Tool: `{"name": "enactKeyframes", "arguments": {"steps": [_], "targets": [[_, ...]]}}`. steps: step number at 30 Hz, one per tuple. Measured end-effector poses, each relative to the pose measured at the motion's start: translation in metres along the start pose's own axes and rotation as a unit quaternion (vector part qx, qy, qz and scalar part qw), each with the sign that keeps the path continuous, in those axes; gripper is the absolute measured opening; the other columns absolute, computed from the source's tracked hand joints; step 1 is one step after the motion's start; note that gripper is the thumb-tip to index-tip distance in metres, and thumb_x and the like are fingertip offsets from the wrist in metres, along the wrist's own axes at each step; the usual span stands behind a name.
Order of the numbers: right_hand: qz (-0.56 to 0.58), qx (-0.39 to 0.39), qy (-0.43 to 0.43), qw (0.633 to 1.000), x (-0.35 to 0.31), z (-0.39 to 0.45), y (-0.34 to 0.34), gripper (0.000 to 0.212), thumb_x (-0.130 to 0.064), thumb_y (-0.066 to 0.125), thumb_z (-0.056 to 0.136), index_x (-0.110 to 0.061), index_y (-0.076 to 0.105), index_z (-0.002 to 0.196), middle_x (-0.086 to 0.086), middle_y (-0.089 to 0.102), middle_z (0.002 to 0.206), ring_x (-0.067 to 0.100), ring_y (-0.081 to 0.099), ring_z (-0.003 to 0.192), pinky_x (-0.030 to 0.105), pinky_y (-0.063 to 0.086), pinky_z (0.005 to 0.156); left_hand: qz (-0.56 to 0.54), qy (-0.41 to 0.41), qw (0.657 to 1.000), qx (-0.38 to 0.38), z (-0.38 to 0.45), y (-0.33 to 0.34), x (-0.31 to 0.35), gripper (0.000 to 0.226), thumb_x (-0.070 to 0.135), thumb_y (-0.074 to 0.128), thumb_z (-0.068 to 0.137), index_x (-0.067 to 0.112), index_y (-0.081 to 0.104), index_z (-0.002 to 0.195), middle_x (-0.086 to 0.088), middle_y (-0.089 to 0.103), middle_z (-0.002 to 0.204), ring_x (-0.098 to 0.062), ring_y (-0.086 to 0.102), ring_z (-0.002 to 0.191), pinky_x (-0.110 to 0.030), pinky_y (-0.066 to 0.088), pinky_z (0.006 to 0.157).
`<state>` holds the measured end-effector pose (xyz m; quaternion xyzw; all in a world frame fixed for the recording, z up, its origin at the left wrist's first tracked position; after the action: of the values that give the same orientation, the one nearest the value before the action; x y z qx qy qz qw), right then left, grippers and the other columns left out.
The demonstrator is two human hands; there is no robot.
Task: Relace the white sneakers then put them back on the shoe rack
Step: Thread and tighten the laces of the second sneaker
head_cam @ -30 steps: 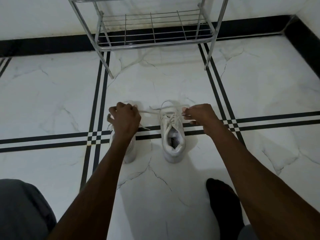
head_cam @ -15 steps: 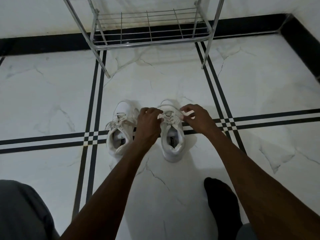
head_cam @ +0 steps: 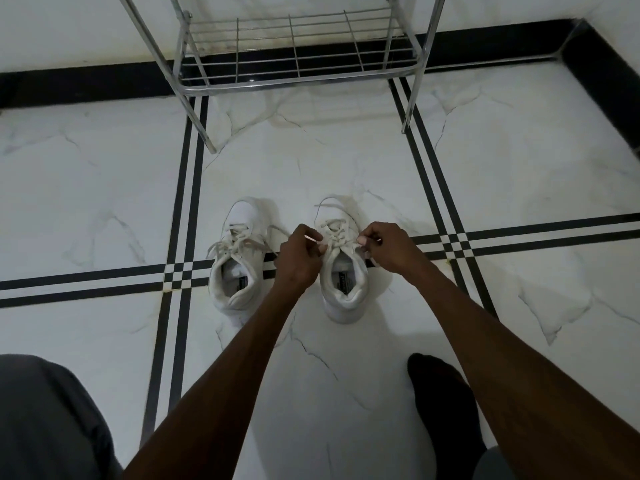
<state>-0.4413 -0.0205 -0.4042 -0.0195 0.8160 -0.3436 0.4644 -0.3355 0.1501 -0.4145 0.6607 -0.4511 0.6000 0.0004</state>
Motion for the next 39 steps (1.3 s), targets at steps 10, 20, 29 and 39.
{"name": "enactKeyframes", "arguments": {"steps": [10,20,29,39], "targets": [[-0.179,0.038,-0.004,0.983,0.007,-0.004,0.007,0.016,0.001,0.068,0.086,-0.001,0.073,0.101,0.015,0.076,0.101,0.029,0.071,0.097,0.026,0.050,0.077,0.333,0.091,0.938,0.009,-0.007,-0.018,0.008,0.023,0.010,0.070,0.085,0.008,0.066,0.108,-0.013,0.069,0.111,-0.037,0.050,0.114,-0.044,0.037,0.091],[-0.034,-0.011,-0.018,0.999,0.011,-0.005,-0.003,0.009,-0.017,0.074,0.086,-0.011,0.073,0.093,0.007,0.076,0.090,0.025,0.074,0.087,0.047,0.060,0.085,0.173,0.042,0.984,0.002,-0.007,-0.007,-0.001,0.016,0.016,0.060,0.091,0.021,0.063,0.106,0.000,0.076,0.094,-0.030,0.069,0.097,-0.053,0.052,0.092],[-0.049,0.055,-0.094,0.993,-0.012,-0.006,-0.005,0.004,-0.006,0.075,0.083,-0.007,0.078,0.085,0.003,0.074,0.077,0.007,0.063,0.065,0.018,0.050,0.065,0.323,0.125,0.935,0.075,-0.004,-0.005,0.011,0.009,0.022,0.066,0.096,0.024,0.074,0.100,0.003,0.075,0.099,-0.027,0.064,0.106,-0.052,0.035,0.108],[-0.174,0.086,-0.101,0.976,-0.004,-0.011,0.013,0.016,0.011,0.061,0.080,-0.002,0.067,0.089,0.015,0.061,0.096,0.025,0.059,0.087,0.028,0.038,0.068,0.244,0.160,0.954,0.064,0.000,0.000,-0.001,0.023,0.001,0.076,0.073,0.015,0.060,0.081,0.005,0.063,0.081,-0.019,0.065,0.076,-0.066,0.020,0.124]]}}
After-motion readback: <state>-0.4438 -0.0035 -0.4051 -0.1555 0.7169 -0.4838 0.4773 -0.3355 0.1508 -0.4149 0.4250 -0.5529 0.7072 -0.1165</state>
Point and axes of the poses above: each hand's wrist, its own z-axis towards the middle knuckle, its own y-axis out of the palm, x = y × z, the point moved 3 cm from there along z, towards the middle knuckle
